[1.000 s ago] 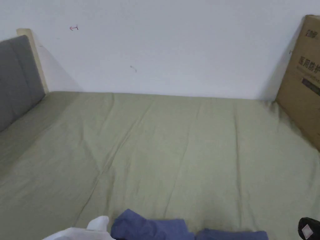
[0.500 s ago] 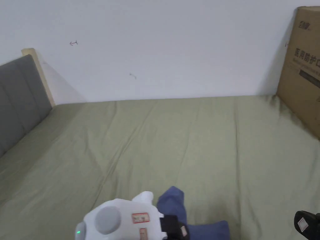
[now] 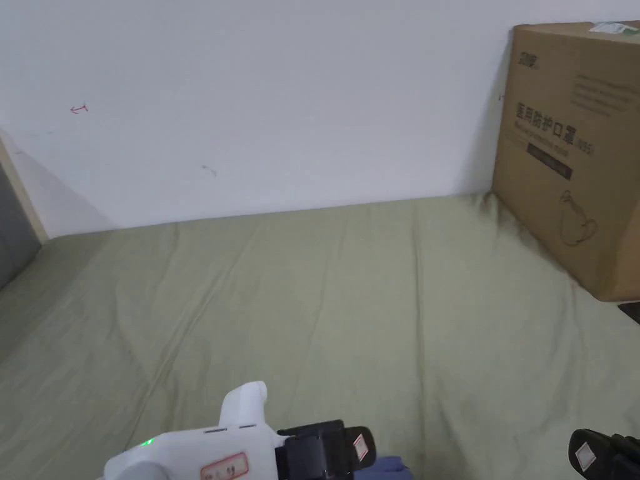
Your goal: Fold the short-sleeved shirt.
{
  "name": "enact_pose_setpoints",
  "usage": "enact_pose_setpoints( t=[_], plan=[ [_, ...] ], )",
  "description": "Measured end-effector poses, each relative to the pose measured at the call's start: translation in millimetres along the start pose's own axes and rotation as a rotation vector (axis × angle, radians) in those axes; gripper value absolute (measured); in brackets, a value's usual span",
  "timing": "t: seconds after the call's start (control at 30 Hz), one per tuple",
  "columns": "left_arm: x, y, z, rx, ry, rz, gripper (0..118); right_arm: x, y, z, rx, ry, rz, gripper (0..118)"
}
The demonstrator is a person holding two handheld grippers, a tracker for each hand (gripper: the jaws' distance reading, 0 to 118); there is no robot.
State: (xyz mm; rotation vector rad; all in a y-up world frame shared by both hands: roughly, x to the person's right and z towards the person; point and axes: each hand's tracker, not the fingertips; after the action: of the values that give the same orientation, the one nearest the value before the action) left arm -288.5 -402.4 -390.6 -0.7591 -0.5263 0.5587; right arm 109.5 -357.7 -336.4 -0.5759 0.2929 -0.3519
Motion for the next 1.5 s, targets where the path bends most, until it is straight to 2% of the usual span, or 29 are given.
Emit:
enact_pose_setpoints(
  t=[0.03, 0.07, 0.13, 0.27, 0.4, 0.47, 0.53, 0.6, 0.67, 0.73, 0.87, 0.97, 1.07, 1.13, 1.23, 1.37, 1.43, 1.5],
  plan=[
    [4, -2, -5, -0.026, 0.029, -0.050, 29, 3, -1, -1, 0.001, -0.001, -0.011, 1],
    [11, -3, -16, -0.062, 0.106, -0.129, 0, 6, -1, -2, -0.002, -0.001, -0.021, 1],
    [24, -8, -36, -0.129, 0.231, -0.225, 1, 10, -2, -3, -0.008, -0.004, -0.029, 1],
    [15, -24, -84, -0.233, 0.188, -0.091, 1, 16, -2, -5, -0.013, -0.013, -0.035, 1],
    [-7, -47, -141, -0.368, 0.297, -0.137, 1, 16, 0, -3, -0.012, -0.028, -0.036, 1],
    [-19, -56, -160, -0.412, 0.301, -0.079, 1, 13, 2, 0, 0.005, -0.060, 0.006, 1],
    [-27, -56, -167, -0.371, 0.248, -0.007, 1, 11, 5, 2, 0.009, -0.050, 0.015, 1],
    [-19, -51, -167, -0.378, 0.222, 0.000, 1, 7, 7, 3, 0.010, -0.038, 0.014, 1],
    [-14, -48, -157, -0.383, 0.049, 0.064, 1, 4, 7, 3, 0.012, -0.030, 0.014, 1],
    [-4, -42, -133, -0.300, -0.092, 0.135, 1, 0, 6, 3, 0.012, -0.016, 0.007, 1],
    [34, -19, -42, 0.014, -0.101, 0.010, 1, -14, 11, 10, 0.024, 0.037, -0.020, 1],
    [61, -6, 39, 0.309, 0.063, -0.198, 1, -33, 21, 24, 0.114, 0.112, 0.015, 1],
    [86, -1, 103, 0.561, 0.220, -0.356, 1, -57, 32, 37, 0.250, 0.088, 0.139, 1],
    [95, 3, 128, 0.681, 0.340, -0.416, 1, -72, 38, 40, 0.328, 0.063, 0.216, 1],
    [108, 4, 141, 0.784, 0.551, -0.461, 1, -84, 42, 34, 0.435, 0.035, 0.256, 1],
    [98, -7, 138, 0.830, 0.622, -0.499, 1, -90, 36, 19, 0.544, -0.026, 0.336, 1],
    [97, -15, 136, 0.833, 0.644, -0.481, 1, -93, 31, 14, 0.523, -0.062, 0.316, 1],
    [97, -22, 134, 0.830, 0.641, -0.470, 1, -90, 29, 18, 0.515, -0.028, 0.254, 1]
  ],
)
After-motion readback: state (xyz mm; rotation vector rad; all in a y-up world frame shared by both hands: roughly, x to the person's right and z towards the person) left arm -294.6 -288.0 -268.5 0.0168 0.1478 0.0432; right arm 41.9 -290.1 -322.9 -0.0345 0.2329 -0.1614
